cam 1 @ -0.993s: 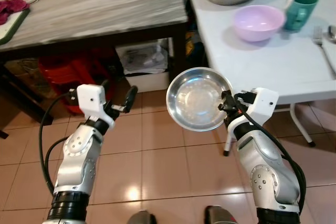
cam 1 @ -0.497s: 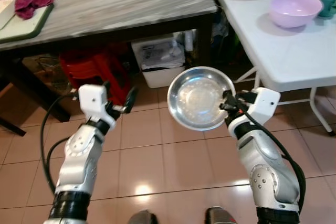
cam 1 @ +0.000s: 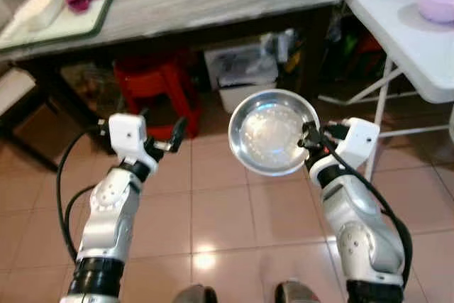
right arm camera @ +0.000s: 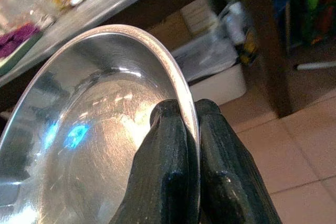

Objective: Setting the table

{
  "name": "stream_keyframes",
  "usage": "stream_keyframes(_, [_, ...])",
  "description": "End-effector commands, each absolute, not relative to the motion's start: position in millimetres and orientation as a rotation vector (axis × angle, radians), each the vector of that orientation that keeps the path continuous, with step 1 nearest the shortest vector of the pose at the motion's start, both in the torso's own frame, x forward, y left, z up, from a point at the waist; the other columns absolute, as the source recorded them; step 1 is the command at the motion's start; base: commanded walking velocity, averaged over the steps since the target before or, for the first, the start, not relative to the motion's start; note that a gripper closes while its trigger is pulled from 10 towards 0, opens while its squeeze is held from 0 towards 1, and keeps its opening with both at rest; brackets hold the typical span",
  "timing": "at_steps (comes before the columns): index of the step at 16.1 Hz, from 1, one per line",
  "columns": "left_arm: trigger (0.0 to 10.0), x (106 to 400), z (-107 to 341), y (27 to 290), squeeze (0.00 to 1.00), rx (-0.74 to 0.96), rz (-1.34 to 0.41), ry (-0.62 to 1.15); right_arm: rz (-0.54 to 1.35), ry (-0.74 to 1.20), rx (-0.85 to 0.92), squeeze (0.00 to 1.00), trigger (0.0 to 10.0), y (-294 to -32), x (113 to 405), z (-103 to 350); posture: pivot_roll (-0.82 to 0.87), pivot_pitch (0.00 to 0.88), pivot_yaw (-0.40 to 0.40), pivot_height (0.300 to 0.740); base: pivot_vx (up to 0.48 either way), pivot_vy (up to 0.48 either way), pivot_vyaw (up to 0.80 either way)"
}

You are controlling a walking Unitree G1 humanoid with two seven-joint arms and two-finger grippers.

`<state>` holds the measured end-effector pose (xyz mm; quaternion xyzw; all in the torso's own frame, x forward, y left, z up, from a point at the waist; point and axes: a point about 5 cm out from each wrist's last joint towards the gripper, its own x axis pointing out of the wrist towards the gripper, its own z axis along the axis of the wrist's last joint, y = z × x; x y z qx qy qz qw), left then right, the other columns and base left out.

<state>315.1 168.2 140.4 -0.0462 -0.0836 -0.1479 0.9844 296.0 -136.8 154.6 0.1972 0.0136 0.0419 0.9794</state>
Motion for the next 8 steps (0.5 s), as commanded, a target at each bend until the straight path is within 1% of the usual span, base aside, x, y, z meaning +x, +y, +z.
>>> stream_keyframes(1, [10.0,312.7,139.1,176.0,0.00,-0.091,-0.273,-0.169,0.128,0.006,0.403,0.00,10.0,-127.8,296.9,161.1,-0.09,0.174,0.135,0.740,0.000,0.000,0.43])
stream_keyframes(4, [10.0,313.5,139.8,175.1,0.00,-0.098,-0.276,-0.175,0.128,0.002,0.401,0.00,10.0,-129.0,297.4,161.7,-0.10,0.171,0.135,0.740,0.000,0.000,0.44])
stream_keyframes(8, [10.0,315.2,139.7,172.3,0.00,-0.101,-0.287,-0.178,0.127,-0.005,0.399,0.00,10.0,-130.1,298.1,162.5,-0.11,0.164,0.133,0.740,0.283,0.000,0.48])
